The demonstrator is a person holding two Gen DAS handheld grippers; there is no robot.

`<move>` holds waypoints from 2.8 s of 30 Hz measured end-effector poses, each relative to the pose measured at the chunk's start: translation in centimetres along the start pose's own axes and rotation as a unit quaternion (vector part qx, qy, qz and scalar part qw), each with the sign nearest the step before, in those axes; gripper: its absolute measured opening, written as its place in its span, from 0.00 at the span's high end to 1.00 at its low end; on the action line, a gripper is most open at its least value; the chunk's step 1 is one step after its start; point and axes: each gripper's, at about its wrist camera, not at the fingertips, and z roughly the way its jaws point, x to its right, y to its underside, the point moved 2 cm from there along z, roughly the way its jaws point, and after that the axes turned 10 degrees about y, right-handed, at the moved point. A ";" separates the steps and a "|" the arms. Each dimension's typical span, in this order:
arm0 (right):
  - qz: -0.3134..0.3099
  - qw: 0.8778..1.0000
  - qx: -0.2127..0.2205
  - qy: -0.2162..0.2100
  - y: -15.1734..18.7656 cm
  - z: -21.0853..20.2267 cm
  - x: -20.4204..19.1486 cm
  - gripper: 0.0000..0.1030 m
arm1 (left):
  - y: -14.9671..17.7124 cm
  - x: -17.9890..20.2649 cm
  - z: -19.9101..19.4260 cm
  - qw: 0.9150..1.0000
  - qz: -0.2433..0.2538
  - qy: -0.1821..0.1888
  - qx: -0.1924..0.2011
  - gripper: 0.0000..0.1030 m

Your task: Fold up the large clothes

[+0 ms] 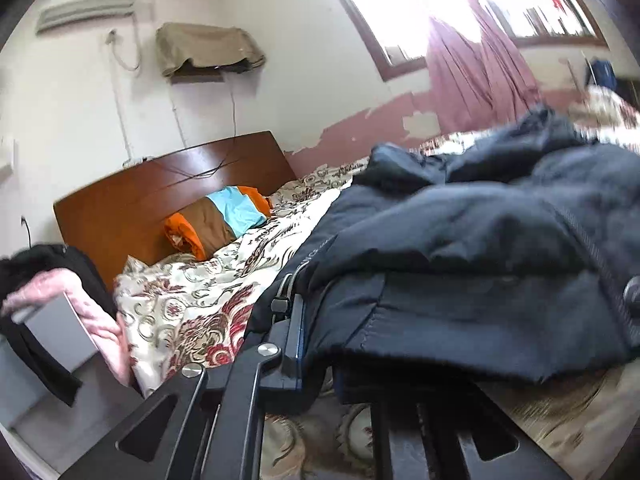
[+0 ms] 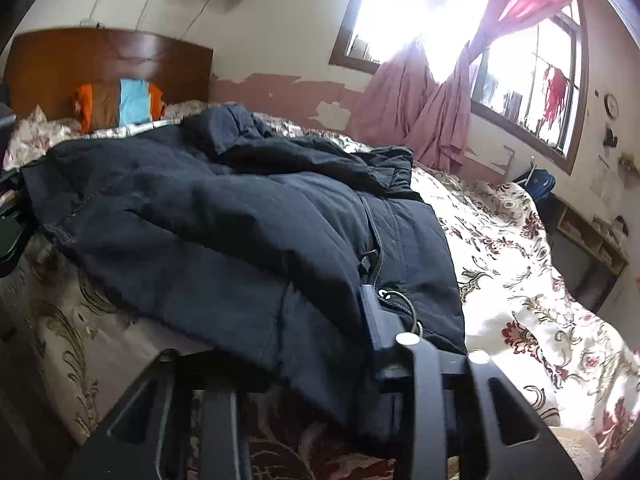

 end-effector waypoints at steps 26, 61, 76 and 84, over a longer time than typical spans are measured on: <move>0.109 0.984 0.103 -0.094 -2.4 -7.4 9.8 0.92 | -5.4 -3.3 -11.9 0.986 -0.116 0.077 0.087 0.92; 0.015 0.976 0.216 -0.027 -23.9 8.1 4.7 0.93 | -23.0 -5.2 7.3 0.967 -0.161 0.193 0.036 0.93; 0.012 0.996 0.085 -0.020 -24.3 19.7 0.5 0.92 | -21.8 -2.0 19.8 0.949 -0.213 0.226 -0.058 0.90; 0.053 0.997 0.037 -0.042 -23.4 22.8 2.3 0.70 | -22.0 -1.2 18.7 0.953 -0.161 0.251 -0.042 0.36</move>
